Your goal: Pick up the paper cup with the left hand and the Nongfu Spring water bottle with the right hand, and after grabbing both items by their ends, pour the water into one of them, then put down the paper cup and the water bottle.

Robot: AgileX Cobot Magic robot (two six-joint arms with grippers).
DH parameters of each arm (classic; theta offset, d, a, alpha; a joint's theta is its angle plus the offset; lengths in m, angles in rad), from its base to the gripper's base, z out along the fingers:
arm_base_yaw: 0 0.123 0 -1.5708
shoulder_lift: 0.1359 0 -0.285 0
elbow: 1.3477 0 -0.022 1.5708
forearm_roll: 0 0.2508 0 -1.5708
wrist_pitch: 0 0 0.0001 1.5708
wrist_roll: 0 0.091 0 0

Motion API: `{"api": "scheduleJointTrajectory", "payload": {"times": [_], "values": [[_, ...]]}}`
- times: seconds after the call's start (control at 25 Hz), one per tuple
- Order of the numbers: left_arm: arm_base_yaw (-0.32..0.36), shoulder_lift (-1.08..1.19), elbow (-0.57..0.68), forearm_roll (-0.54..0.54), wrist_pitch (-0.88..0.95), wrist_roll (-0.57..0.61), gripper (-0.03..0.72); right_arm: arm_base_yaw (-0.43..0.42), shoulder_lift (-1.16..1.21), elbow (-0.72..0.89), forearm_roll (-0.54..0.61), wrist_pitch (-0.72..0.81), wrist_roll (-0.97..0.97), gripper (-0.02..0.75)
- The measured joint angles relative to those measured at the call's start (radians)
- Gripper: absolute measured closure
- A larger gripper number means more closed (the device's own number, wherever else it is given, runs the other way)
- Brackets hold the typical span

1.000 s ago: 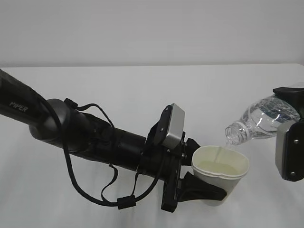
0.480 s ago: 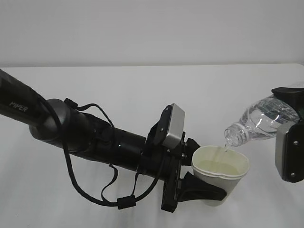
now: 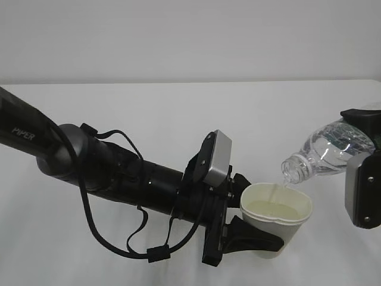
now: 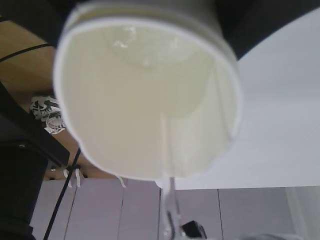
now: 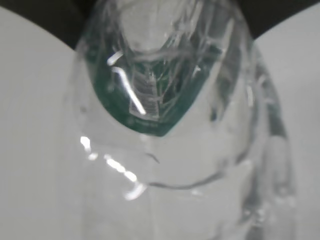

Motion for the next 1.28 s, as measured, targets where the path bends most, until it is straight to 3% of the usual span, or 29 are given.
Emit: {"api": "scheduleJointTrajectory", "payload": {"times": [1.28], "values": [[0.000, 0.000, 0.000, 0.000, 0.002, 0.000, 0.263, 0.000, 0.000, 0.000, 0.004, 0.000, 0.000, 0.398]]}}
